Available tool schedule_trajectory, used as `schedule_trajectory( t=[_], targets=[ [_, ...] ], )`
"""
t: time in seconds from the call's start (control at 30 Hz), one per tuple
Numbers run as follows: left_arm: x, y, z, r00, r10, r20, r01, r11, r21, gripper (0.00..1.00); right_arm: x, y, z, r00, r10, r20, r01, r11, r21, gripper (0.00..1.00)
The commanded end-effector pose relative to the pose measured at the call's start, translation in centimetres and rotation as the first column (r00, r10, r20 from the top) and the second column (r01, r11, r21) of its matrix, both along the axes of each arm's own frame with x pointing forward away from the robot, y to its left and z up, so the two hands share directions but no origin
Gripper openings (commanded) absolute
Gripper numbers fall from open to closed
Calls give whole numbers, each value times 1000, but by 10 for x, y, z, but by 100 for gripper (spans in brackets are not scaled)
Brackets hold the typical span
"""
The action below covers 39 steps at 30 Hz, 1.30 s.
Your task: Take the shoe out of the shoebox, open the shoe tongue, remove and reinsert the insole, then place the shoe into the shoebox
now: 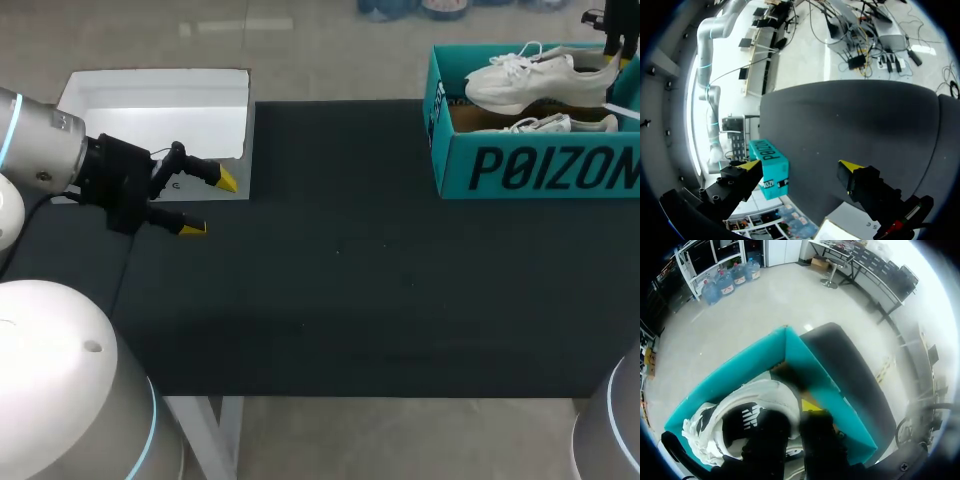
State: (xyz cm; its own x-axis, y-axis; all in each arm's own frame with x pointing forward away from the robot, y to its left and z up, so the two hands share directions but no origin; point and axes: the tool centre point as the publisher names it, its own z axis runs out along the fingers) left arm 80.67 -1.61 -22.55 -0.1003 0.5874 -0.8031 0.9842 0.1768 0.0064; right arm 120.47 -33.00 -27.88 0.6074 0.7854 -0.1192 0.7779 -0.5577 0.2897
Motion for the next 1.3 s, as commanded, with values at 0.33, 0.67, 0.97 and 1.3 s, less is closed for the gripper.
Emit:
schedule_trajectory(
  t=[0.33,0.67,0.97,1.3],
  targets=[
    [0,0,0,1000,0,0,0,1000,4,100,13,-5,-22,999,-46,-4,46,999,-16,0],
    [0,0,0,1000,0,0,0,1000,4,100,13,-7,-47,994,-106,-21,106,994,-1,0],
    [0,0,0,1000,0,0,0,1000,4,100,11,-8,-57,988,-149,-45,150,988,22,0],
    [0,0,0,1000,0,0,0,1000,4,100,7,-2,-72,986,-152,-63,153,988,11,0]
  ],
)
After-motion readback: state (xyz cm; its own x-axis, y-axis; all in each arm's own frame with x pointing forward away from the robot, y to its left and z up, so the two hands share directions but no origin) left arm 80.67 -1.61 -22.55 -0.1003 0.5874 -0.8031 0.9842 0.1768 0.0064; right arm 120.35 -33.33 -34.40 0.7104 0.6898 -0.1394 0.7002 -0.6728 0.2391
